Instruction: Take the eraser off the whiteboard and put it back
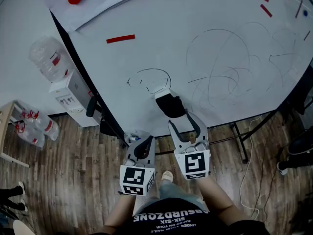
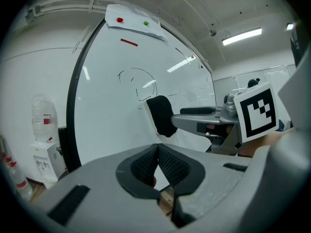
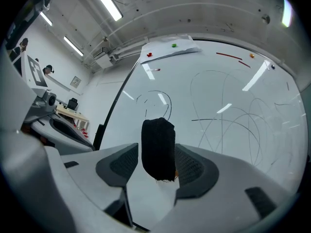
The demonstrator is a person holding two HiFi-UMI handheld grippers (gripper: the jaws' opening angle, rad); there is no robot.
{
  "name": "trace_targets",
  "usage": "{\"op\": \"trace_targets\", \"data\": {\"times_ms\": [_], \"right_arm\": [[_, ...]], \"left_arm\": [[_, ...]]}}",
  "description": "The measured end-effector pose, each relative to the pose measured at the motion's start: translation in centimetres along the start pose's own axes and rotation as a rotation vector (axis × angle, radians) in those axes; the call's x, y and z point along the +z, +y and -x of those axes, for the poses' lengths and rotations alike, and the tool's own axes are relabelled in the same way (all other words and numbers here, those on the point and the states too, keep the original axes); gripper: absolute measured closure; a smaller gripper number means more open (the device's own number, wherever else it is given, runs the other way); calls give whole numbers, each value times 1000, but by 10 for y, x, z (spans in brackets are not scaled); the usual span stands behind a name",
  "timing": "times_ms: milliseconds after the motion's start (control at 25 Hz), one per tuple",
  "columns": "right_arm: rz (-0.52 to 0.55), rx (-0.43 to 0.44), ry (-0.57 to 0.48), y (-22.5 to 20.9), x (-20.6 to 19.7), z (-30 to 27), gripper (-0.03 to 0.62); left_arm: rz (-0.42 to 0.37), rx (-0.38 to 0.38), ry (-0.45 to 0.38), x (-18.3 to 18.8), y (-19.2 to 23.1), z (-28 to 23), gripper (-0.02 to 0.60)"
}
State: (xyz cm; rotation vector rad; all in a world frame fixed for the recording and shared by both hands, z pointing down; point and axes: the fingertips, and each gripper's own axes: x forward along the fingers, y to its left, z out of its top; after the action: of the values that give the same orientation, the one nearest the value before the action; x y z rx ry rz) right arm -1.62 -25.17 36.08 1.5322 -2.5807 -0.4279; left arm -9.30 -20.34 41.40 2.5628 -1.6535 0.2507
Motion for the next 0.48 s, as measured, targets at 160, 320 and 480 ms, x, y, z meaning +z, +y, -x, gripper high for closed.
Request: {"op": "trace_targets", "data": {"times_ms": [160, 320, 480], "right_arm": [[-17, 9, 13, 5, -3, 8, 381], [-42, 23, 28, 10, -9, 17, 411], [-67, 40, 17, 17, -11, 25, 500]], "left_arm": [[-7, -2, -12, 3, -5, 2, 574], [-6, -5, -14, 4, -10, 4, 574], [-4, -5, -18, 4, -13, 8, 574]]}}
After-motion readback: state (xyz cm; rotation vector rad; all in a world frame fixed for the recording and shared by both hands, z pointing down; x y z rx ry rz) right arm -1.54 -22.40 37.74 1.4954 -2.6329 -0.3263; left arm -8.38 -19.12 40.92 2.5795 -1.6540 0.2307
